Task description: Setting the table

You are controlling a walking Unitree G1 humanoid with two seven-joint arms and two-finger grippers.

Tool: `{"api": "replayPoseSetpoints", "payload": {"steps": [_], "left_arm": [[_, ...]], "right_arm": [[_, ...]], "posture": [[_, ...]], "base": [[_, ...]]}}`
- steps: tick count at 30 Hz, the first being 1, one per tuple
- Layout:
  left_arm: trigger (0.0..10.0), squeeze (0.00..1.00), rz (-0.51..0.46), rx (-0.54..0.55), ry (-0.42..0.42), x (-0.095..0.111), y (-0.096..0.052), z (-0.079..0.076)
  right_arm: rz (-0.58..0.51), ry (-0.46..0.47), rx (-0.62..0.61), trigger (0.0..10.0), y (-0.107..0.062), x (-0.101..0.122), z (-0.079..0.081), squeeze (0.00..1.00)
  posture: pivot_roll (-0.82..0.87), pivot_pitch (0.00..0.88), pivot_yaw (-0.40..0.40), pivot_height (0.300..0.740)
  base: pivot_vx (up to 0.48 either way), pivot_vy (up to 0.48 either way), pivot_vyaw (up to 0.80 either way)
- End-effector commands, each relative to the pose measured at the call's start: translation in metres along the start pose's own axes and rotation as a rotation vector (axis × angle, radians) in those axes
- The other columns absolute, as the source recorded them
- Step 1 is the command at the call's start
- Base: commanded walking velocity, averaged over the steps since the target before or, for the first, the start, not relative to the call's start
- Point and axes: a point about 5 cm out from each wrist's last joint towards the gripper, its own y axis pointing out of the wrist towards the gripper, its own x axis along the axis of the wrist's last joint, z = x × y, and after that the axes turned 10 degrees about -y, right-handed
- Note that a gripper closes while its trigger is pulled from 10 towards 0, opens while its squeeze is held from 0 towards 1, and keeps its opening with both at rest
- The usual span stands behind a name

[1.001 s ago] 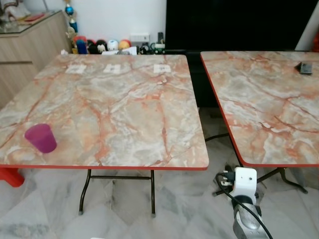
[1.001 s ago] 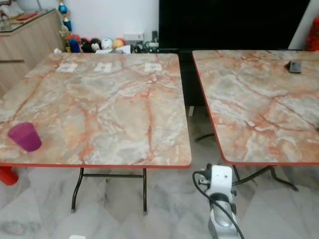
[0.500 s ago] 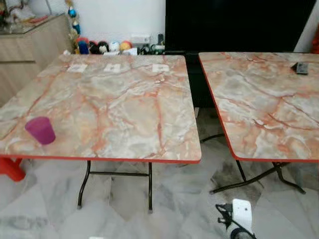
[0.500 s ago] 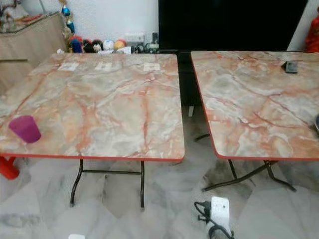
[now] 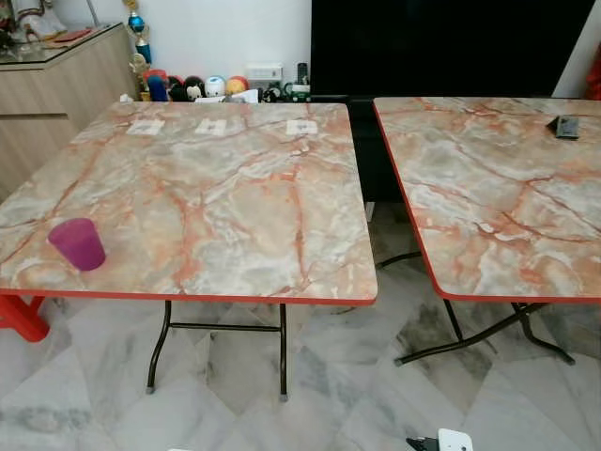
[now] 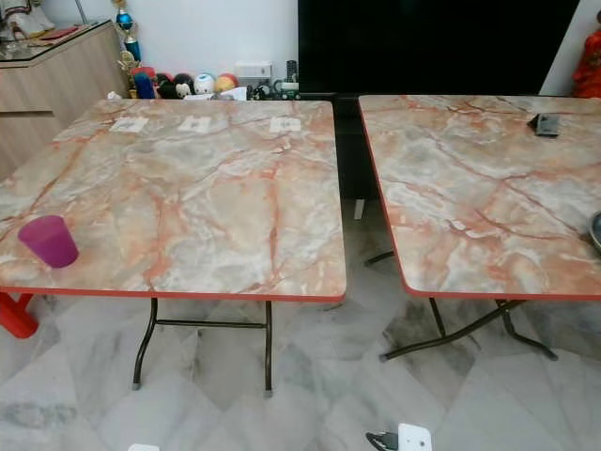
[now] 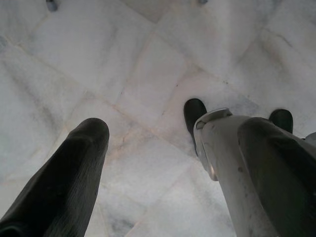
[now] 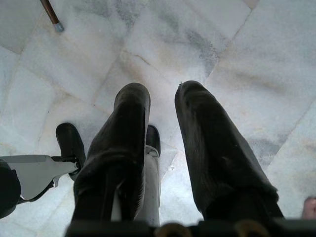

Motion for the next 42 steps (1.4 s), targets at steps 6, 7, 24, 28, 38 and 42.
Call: {"api": "replayPoseSetpoints", "payload": {"steps": [6, 7, 24, 28, 38, 42], "left_arm": [[10.0, 0.0, 0.019, 0.005, -0.001, -0.005, -0.001, 0.002], [10.0, 0.0, 0.019, 0.005, -0.001, -0.005, -0.001, 0.002], [10.0, 0.0, 0.017, 0.005, -0.002, -0.004, -0.001, 0.003], [10.0, 0.0, 0.017, 0.005, -0.001, -0.004, -0.001, 0.003], [10.0, 0.0, 0.017, 0.005, -0.003, -0.004, -0.001, 0.003], [10.0, 0.0, 0.018, 0.004, -0.002, -0.004, -0.001, 0.002]], "right_arm": [[0.01, 0.011, -0.003, 10.0, -0.001, -0.003, -0.002, 0.0], [0.01, 0.011, -0.003, 10.0, -0.001, -0.003, -0.002, 0.0], [-0.005, -0.026, -0.018, 10.0, -0.001, -0.004, 0.001, 0.0], [-0.02, -0.021, -0.018, 10.0, 0.0, 0.002, 0.0, 0.0], [-0.027, -0.023, -0.02, 10.0, 0.001, 0.005, 0.0, 0.0], [-0.027, -0.025, -0.022, 10.0, 0.001, 0.005, -0.001, 0.0]], "posture": [[-0.01, 0.07, 0.012, 0.74], [-0.01, 0.07, 0.012, 0.74], [-0.02, 0.073, 0.014, 0.74], [-0.02, 0.072, 0.015, 0.74], [-0.02, 0.073, 0.015, 0.74], [-0.02, 0.074, 0.015, 0.74]], "base": [[0.0, 0.0, 0.0], [0.0, 0.0, 0.0], [0.0, 0.0, 0.0], [0.0, 0.0, 0.0], [0.0, 0.0, 0.0], [0.0, 0.0, 0.0]]}}
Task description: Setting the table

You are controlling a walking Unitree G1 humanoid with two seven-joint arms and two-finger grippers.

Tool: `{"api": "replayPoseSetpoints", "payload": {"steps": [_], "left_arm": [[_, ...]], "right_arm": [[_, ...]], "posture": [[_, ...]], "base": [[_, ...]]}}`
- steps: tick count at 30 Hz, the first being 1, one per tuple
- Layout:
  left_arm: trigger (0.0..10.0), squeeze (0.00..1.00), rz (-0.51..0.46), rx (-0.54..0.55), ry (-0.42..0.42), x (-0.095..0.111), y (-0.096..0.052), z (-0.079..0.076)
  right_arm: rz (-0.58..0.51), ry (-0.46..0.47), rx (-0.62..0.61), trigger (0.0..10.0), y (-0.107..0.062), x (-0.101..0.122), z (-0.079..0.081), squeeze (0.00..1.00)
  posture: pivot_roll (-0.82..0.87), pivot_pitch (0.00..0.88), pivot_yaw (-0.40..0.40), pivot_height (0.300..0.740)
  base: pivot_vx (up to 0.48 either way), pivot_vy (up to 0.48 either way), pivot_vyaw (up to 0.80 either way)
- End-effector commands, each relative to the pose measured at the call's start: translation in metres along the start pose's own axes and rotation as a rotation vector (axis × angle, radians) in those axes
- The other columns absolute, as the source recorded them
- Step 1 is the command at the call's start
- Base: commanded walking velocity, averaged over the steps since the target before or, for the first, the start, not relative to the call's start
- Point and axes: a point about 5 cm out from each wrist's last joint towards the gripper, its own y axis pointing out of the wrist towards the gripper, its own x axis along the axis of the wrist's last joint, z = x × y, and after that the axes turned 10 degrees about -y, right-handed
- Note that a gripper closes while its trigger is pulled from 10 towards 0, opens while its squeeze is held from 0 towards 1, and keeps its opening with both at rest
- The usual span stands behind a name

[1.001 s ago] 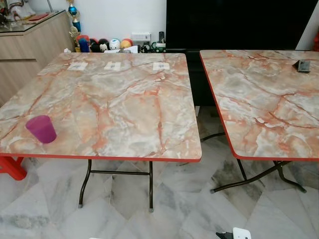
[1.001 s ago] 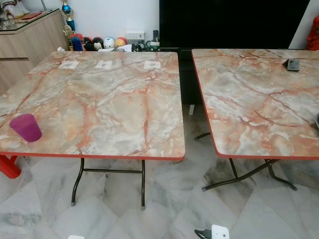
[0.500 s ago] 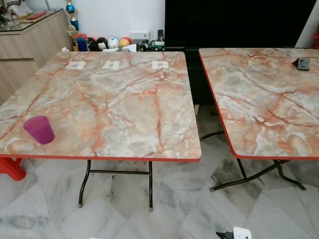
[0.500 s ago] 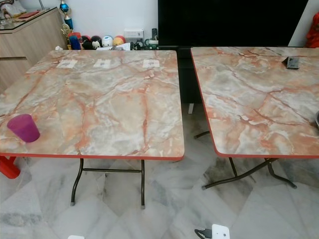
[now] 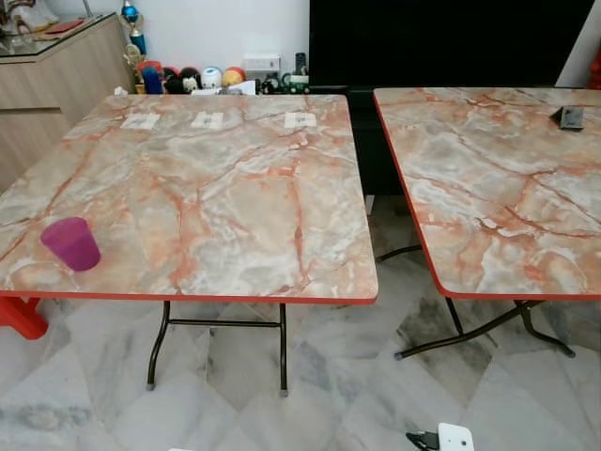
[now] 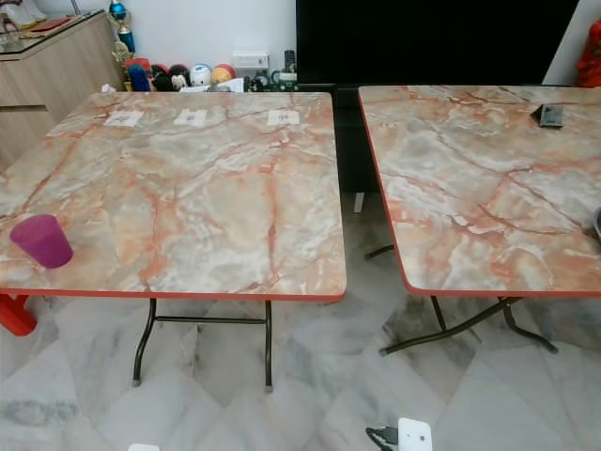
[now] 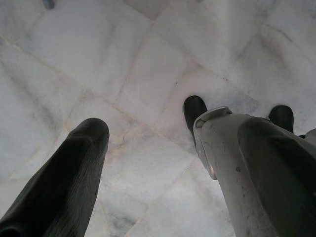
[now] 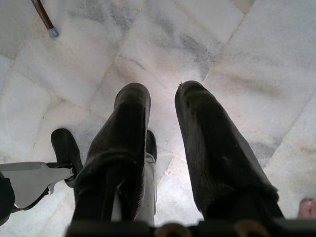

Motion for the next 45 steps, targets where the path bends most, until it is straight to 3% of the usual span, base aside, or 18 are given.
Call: {"api": "replayPoseSetpoints", "payload": {"steps": [1, 30, 33, 34, 35, 38, 45], "left_arm": [[10.0, 0.0, 0.018, 0.005, -0.002, -0.004, -0.001, 0.003], [10.0, 0.0, 0.015, 0.006, -0.004, -0.004, -0.001, 0.003], [10.0, 0.0, 0.011, 0.007, -0.007, -0.004, -0.001, 0.003], [10.0, 0.0, 0.011, 0.006, -0.006, -0.004, -0.001, 0.003], [10.0, 0.0, 0.01, 0.007, -0.007, -0.004, -0.001, 0.003], [10.0, 0.0, 0.01, 0.006, -0.005, -0.004, -0.001, 0.004], [10.0, 0.0, 0.011, 0.003, -0.005, -0.004, -0.001, 0.003]], "right_arm": [[0.004, -0.005, -0.005, 10.0, 0.0, -0.001, -0.001, 0.0], [-0.003, 0.009, -0.019, 10.0, 0.0, 0.001, -0.002, 0.0], [-0.045, 0.009, -0.042, 10.0, 0.001, 0.008, -0.005, 0.0], [-0.111, -0.058, -0.088, 10.0, 0.001, 0.019, -0.009, 0.0], [-0.146, -0.069, -0.106, 10.0, 0.001, 0.025, -0.011, 0.0], [-0.199, -0.035, -0.113, 10.0, 0.002, 0.037, -0.012, 0.0], [-0.045, -0.017, -0.079, 10.0, 0.002, 0.015, -0.01, 0.0]], "posture": [[-0.02, 0.074, 0.015, 0.74], [-0.02, 0.073, 0.016, 0.74], [-0.02, 0.074, 0.016, 0.74], [-0.01, 0.075, 0.017, 0.74], [-0.02, 0.076, 0.017, 0.74], [-0.02, 0.075, 0.018, 0.74], [-0.01, 0.073, 0.015, 0.74]], "base": [[0.0, 0.0, 0.0], [0.0, 0.0, 0.0], [0.0, 0.0, 0.0], [0.0, 0.0, 0.0], [0.0, 0.0, 0.0], [0.0, 0.0, 0.0], [0.0, 0.0, 0.0]]}}
